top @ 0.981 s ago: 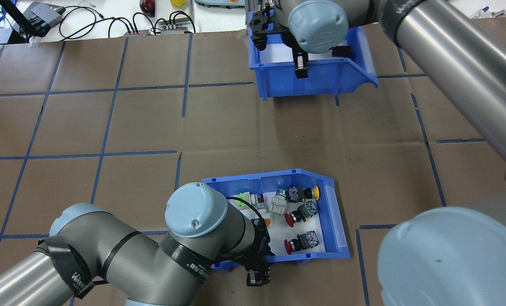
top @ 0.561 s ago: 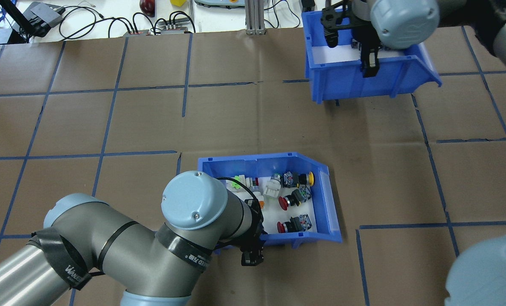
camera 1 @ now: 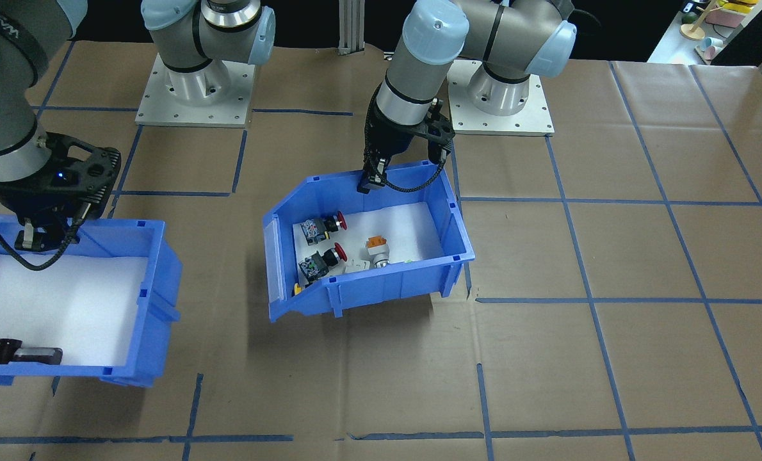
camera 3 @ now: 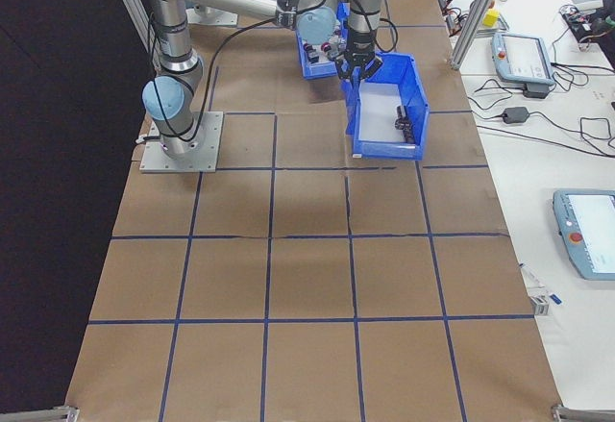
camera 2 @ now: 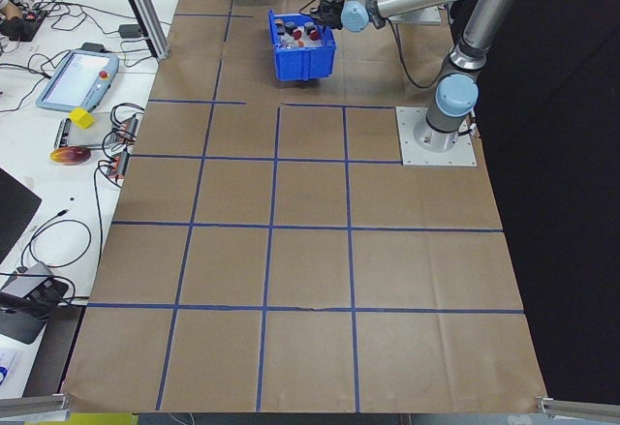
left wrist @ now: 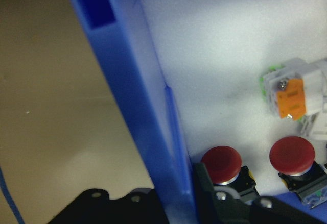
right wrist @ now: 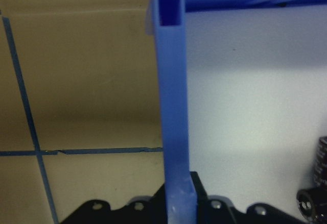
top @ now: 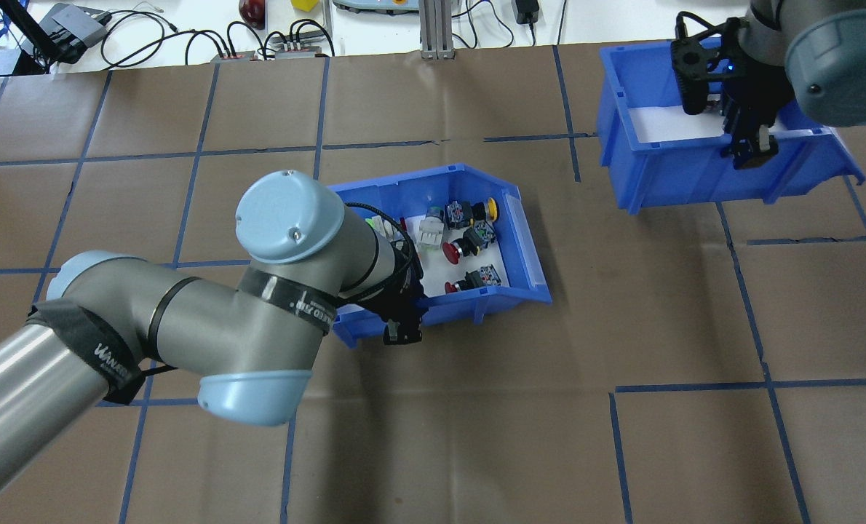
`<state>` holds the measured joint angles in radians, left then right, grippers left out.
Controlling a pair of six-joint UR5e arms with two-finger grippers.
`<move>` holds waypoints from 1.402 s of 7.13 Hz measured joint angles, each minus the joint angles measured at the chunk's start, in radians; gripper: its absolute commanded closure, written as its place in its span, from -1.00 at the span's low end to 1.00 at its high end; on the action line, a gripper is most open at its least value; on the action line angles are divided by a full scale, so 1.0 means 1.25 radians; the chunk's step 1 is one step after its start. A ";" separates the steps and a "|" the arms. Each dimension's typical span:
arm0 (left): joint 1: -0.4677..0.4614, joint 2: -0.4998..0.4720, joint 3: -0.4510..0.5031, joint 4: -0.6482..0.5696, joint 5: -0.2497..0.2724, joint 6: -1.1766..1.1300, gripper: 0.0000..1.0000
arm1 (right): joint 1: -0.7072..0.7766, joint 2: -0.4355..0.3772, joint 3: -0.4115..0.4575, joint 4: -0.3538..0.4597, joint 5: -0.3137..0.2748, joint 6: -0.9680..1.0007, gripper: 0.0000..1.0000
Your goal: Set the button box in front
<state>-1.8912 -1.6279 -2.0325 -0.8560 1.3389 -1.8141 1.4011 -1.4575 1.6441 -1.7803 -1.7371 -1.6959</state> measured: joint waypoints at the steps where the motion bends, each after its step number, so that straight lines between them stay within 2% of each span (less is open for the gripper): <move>1: 0.014 -0.066 0.067 0.019 -0.012 0.023 1.00 | -0.020 -0.033 0.041 -0.006 0.006 -0.012 0.93; 3: 0.022 -0.199 0.181 0.061 -0.057 0.063 1.00 | -0.054 -0.075 0.107 -0.032 0.021 -0.050 0.93; 5: 0.023 -0.278 0.229 0.106 -0.081 0.102 1.00 | -0.066 -0.087 0.140 -0.063 0.028 -0.075 0.92; 7: 0.024 -0.305 0.264 0.115 -0.083 0.107 0.98 | -0.068 -0.088 0.147 -0.069 0.029 -0.080 0.92; 8: 0.024 -0.316 0.274 0.115 -0.083 0.108 0.89 | -0.068 -0.088 0.148 -0.069 0.029 -0.080 0.92; 10: 0.023 -0.324 0.273 0.115 -0.079 0.092 0.89 | -0.068 -0.089 0.154 -0.069 0.028 -0.079 0.92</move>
<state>-1.8622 -2.0332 -1.6910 -0.7118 1.2397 -1.6988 1.3162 -1.5687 1.8360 -1.8668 -1.7015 -1.7949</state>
